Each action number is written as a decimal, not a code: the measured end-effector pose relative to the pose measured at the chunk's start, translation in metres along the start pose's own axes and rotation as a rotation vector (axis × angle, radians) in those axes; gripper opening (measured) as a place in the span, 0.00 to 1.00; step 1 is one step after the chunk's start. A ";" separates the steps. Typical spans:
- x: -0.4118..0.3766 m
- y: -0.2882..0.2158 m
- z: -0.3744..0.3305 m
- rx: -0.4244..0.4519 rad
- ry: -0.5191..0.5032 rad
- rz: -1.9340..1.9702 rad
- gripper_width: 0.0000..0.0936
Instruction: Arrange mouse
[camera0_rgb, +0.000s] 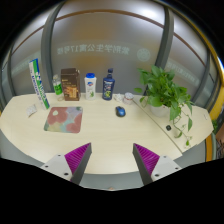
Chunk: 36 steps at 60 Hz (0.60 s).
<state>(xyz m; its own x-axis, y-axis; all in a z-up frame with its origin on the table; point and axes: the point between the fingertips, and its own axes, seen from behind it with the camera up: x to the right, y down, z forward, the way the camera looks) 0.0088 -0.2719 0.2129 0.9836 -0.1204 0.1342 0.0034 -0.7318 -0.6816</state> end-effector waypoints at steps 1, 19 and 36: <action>0.000 0.001 0.001 -0.003 0.000 0.000 0.91; 0.027 0.047 0.058 -0.058 -0.028 0.034 0.91; 0.041 -0.010 0.207 0.133 -0.102 0.034 0.91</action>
<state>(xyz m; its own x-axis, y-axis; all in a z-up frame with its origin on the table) 0.0868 -0.1303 0.0764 0.9968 -0.0697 0.0402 -0.0129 -0.6323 -0.7746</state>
